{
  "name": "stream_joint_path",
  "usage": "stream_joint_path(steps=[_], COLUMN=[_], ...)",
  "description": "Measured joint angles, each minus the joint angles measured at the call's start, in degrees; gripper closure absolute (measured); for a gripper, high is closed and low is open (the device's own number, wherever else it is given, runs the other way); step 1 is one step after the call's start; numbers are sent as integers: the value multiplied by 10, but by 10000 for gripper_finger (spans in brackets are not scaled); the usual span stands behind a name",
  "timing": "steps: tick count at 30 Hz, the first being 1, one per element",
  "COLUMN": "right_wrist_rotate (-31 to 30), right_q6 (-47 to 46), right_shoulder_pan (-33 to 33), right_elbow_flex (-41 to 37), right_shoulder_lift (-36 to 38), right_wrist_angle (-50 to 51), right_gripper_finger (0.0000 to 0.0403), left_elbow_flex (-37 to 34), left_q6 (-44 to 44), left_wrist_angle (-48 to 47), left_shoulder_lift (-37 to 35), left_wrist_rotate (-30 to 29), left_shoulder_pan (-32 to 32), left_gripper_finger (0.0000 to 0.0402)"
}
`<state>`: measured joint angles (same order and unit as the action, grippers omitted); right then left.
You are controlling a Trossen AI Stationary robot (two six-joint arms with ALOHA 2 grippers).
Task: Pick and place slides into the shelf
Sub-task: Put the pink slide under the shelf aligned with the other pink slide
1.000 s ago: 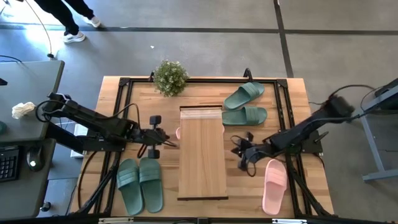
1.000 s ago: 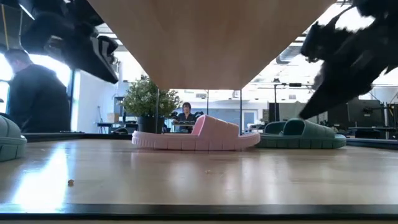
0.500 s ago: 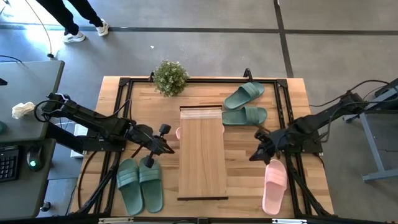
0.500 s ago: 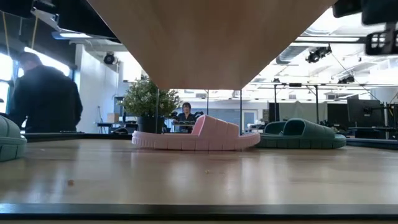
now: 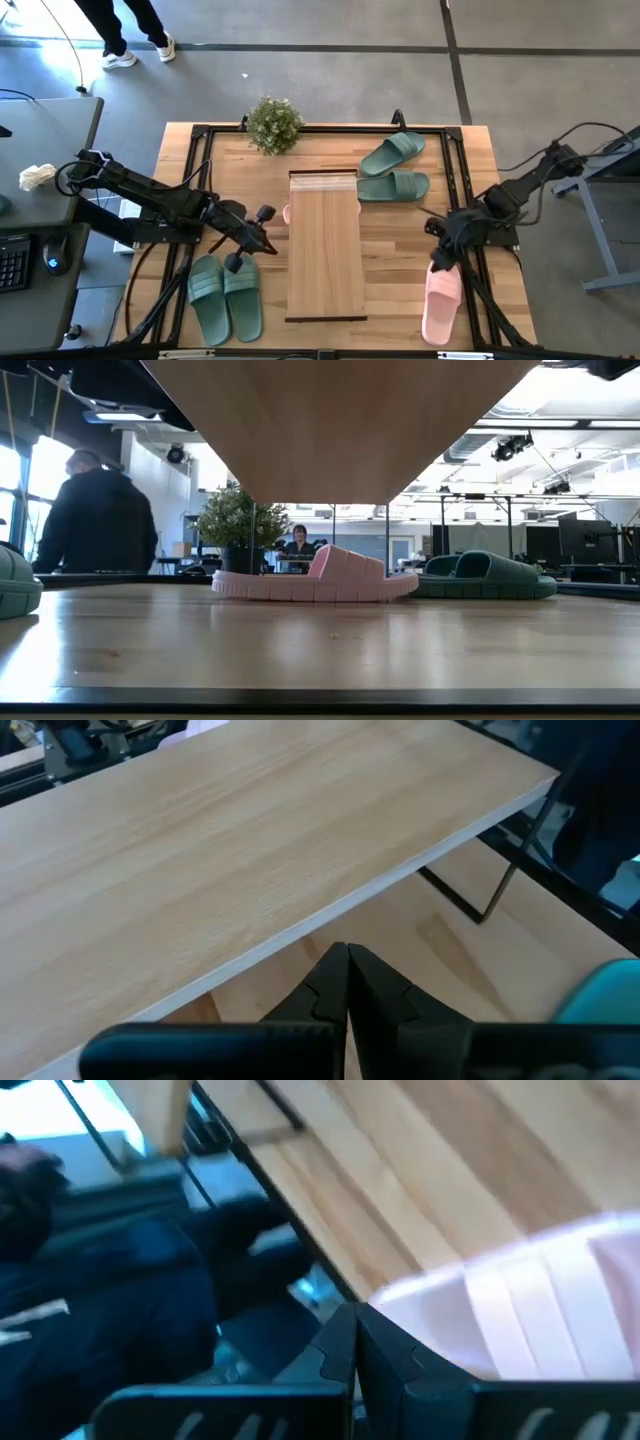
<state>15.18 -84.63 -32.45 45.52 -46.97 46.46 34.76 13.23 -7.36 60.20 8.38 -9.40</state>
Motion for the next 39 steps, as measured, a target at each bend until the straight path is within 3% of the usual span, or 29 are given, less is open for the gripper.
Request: stream_joint_path(steps=[5, 13, 20, 23, 31, 39], right_wrist_rotate=[32, 41, 21, -3, -87, -127], right_q6=[-36, -60, -123, -130, -140, -101], right_shoulder_pan=[-61, -144, -198, -212, -230, -251], right_elbow_flex=[11, 11, 31, 74, 273, 390], right_shoulder_lift=[-34, -123, -230, -287, -479, -639], right_wrist_angle=[28, 60, 65, 96, 345, 396], right_gripper_finger=[382, 282, 270, 270, 270, 270], left_elbow_flex=[0, 0, 0, 0, 0, 0], left_q6=[0, 0, -1, -1, -1, 4], left_wrist_angle=[-1, -5, -33, -51, -65, -65], left_shoulder_lift=[0, 0, 0, 0, 0, 0], left_wrist_rotate=[0, 2, 2, 2, 2, 2], left_shoulder_pan=[0, 0, 0, 0, 0, 0], left_gripper_finger=[401, 401, 401, 401, 401, 401])
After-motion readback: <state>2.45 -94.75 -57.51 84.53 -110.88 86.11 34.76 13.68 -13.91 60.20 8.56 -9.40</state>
